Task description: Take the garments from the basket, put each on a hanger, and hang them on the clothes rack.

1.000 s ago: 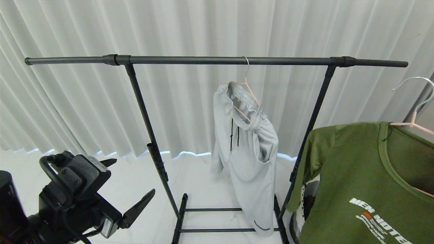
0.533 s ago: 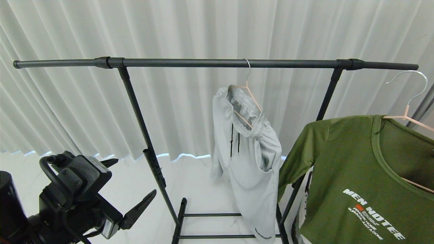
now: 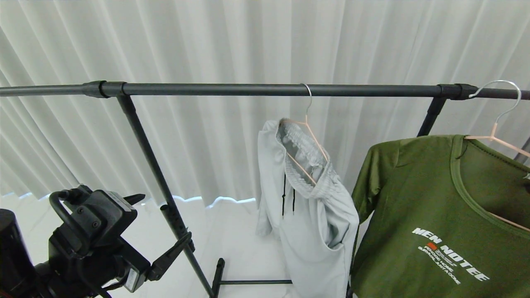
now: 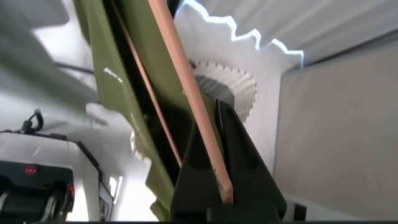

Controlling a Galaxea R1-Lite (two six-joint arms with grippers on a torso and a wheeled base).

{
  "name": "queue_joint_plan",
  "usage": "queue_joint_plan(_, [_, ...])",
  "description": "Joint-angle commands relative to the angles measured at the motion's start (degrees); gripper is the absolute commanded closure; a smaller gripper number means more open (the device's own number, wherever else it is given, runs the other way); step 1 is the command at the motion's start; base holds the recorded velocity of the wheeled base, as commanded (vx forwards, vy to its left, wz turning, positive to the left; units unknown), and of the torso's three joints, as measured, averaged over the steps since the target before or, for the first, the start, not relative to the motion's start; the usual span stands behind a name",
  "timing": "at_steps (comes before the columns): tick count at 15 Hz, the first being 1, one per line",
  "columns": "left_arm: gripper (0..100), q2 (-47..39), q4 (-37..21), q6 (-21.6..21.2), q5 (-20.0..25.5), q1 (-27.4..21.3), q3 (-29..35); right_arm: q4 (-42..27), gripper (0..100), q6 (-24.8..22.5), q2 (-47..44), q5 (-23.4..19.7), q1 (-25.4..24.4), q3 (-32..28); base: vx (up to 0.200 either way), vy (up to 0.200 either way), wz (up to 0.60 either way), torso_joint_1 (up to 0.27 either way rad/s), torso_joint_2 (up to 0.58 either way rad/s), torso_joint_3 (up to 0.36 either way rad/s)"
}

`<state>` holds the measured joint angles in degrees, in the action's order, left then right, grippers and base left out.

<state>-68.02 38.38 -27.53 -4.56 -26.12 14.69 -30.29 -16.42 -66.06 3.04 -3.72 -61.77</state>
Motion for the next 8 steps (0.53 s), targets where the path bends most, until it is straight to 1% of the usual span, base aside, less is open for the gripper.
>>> queue_joint_plan(1, [0,-0.1,0.0,0.0,0.0,0.0,0.0,0.6,100,0.0,-1.0,0.0,-0.1,0.1,0.2,0.0,0.0,0.007,0.0,0.002])
queue_joint_plan(3, [0,-0.1,0.0,0.0,0.1,0.0,0.0,2.1,100,0.1,-2.1,0.0,-0.1,-0.2,0.2,0.0,0.0,0.0,0.0,0.0])
queue_joint_plan(8, [0,0.0,0.0,0.0,0.1,-0.8,-0.1,9.6,100,0.1,-8.1,0.4,-0.1,0.0,0.0,0.0,0.0,0.0,0.0,0.0])
